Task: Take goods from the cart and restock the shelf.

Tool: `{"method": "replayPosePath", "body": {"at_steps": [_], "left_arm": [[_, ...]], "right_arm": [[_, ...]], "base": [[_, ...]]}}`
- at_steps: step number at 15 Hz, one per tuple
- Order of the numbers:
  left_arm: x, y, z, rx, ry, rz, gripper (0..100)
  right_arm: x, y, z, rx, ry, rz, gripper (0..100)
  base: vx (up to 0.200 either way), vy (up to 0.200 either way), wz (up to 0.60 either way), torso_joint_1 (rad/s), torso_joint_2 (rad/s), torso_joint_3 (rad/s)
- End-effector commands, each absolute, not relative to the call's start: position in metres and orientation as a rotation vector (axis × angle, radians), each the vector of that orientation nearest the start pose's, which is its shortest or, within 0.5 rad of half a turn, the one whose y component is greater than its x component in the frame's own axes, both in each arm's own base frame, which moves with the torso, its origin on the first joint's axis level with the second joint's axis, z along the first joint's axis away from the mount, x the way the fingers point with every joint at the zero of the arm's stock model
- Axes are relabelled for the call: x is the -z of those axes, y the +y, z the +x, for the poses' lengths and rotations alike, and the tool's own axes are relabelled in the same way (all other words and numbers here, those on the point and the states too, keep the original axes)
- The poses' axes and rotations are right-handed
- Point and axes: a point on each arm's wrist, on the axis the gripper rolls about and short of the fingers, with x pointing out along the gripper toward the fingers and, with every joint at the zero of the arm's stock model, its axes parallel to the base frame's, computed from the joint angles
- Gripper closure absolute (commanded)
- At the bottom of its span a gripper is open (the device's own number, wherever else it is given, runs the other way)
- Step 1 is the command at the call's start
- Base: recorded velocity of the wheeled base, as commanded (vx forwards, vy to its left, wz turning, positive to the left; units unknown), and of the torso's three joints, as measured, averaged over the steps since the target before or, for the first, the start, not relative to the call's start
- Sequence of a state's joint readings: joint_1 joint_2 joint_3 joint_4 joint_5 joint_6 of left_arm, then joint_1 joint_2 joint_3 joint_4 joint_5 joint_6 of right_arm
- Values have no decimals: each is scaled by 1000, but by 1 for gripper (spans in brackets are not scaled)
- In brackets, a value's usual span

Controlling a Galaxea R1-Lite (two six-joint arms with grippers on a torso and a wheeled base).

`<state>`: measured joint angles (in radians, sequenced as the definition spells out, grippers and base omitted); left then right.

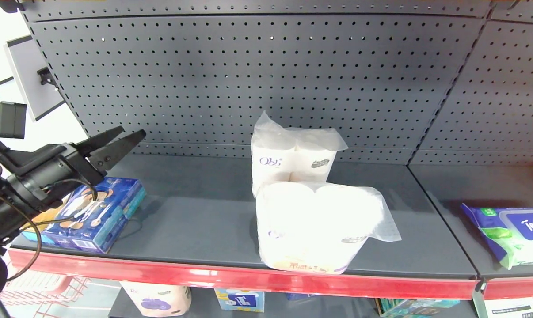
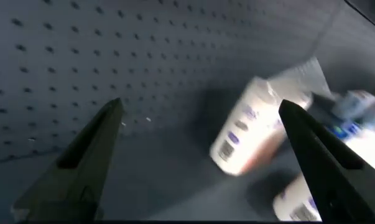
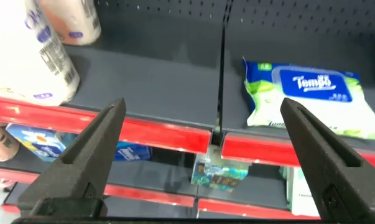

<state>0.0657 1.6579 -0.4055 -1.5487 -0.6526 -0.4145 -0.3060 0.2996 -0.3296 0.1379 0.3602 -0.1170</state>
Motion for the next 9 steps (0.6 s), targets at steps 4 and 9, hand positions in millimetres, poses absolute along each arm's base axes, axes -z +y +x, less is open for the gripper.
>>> {"method": "replayPosePath", "body": {"at_steps": [4, 9], "left_arm": [[-197, -7, 228, 397, -136, -325, 0], [-215, -19, 156, 289, 76, -317, 0]], "right_arm": [[-157, 12, -12, -58, 95, -84, 0], [-162, 11, -7, -71, 118, -96, 0]], "base": [[0, 0, 0, 0, 0, 0], [0, 0, 0, 0, 0, 0]]}}
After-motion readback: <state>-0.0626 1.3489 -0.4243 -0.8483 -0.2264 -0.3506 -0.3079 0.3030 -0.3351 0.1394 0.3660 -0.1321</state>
